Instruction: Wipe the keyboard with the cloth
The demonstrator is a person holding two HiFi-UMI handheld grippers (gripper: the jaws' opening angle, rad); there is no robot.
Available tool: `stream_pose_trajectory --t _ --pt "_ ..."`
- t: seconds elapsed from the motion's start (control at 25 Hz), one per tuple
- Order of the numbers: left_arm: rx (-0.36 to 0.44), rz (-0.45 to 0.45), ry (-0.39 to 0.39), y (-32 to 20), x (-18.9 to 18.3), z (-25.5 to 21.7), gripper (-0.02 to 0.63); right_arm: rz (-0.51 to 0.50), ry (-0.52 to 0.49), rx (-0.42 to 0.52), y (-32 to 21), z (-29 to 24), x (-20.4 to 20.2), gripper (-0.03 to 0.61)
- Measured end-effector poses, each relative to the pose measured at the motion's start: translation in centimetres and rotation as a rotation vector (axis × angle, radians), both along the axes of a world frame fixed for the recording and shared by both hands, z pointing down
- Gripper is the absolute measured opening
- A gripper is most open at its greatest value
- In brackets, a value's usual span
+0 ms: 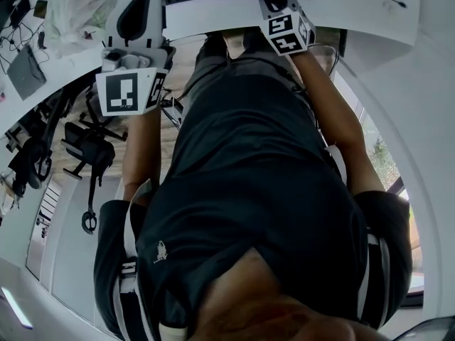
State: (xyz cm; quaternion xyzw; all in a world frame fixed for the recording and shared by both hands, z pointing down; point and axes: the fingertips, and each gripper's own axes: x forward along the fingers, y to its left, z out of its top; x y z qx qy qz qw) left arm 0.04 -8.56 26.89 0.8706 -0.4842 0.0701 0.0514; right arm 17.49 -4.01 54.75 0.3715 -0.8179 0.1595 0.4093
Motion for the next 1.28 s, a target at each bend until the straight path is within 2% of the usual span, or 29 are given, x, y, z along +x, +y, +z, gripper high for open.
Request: stream_pose_trajectory --t 0.12,0.36,0.44,0.52,0.6,0.72,0.8,0.96,1.04,1.12,1.28 --pt "0.002 -0.005 -0.001 0.2 -0.3 -0.1 0.005 0.023 0.002 -0.002 -0.4 -0.2 0.7 0.051" --pt "-0.013 -0.029 -0.002 0.5 -1.5 0.6 0.005 0.153 0.066 0.015 -1.9 0.0 7.8 0.051" --pt "-0.007 -0.025 0.010 0.1 -1.3 0.8 0.005 0.180 0.083 0.020 -2.7 -0.2 8.9 0.051" --pt "0.005 -0.020 0.018 -0.2 -1.2 0.8 0.004 0.152 0.096 0.054 -3.9 -0.9 7.6 0.051" --pt "0.009 -0.023 0.014 -0.1 -1.8 0.8 0.005 0.092 0.081 0.076 -4.5 -1.0 4.0 0.051" --pt "0.012 -0.033 0.003 0.2 -2.7 0.5 0.005 0.031 0.051 0.062 -5.2 -0.3 0.0 0.051" --pt "0.016 -0.040 0.000 0.2 -3.1 0.3 0.005 0.044 0.055 0.054 -5.9 -0.2 0.7 0.051" --pt "0.011 -0.050 0.006 0.5 -4.0 0.4 0.005 0.164 0.097 0.060 -6.6 -0.8 6.3 0.051" --pt "0.008 -0.052 0.013 0.8 -4.6 0.7 0.004 0.204 0.119 0.063 -6.6 -1.0 7.6 0.051" --pt "0.003 -0.052 0.018 1.0 -5.0 0.9 0.005 0.189 0.130 0.068 -6.5 -1.0 6.3 0.051" --pt "-0.004 -0.045 0.010 1.1 -5.2 0.9 0.005 0.064 0.075 0.053 -5.5 -0.6 -0.4 0.051"
